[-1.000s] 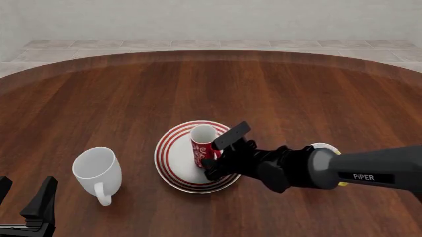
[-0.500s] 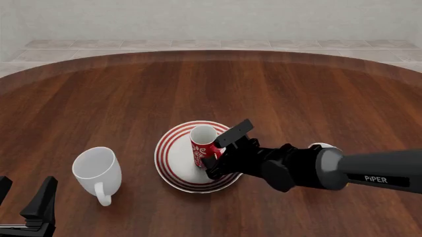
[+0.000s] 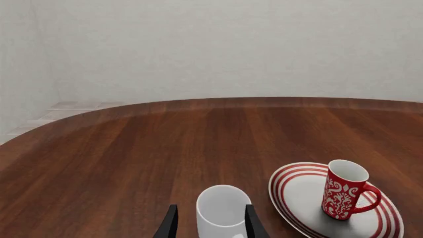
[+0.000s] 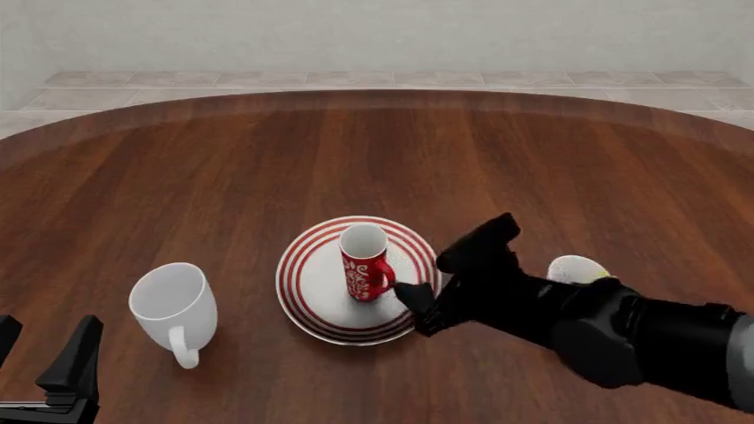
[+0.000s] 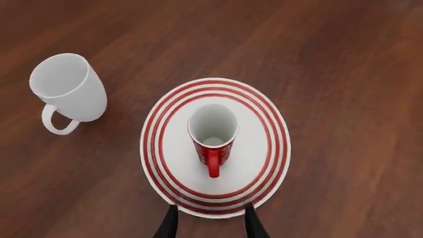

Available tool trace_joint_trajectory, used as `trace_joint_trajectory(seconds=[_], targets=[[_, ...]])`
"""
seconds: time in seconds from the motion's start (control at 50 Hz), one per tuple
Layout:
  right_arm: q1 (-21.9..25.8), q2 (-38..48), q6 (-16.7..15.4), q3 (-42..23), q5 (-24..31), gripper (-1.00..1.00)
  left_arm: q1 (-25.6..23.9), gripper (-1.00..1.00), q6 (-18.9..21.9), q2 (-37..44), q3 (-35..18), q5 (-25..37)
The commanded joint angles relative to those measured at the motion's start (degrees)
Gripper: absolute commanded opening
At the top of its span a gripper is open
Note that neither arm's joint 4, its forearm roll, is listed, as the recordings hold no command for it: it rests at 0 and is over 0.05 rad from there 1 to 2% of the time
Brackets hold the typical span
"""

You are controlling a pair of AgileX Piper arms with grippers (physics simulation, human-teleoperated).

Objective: Pick up the red mug and put it on the plate

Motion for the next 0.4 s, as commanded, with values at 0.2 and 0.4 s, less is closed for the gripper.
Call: trace_joint_trajectory(seconds=[0.2, 0.4], targets=[[-1.79, -24.89, -0.38, 11.99, 8.02, 1.00, 0.00, 1.00, 0.00, 0.00, 0.00, 0.00], [-2.84, -37.88, 0.64, 17.67, 13.77, 1.00, 0.00, 1.00, 0.00, 0.00, 0.00, 0.00]])
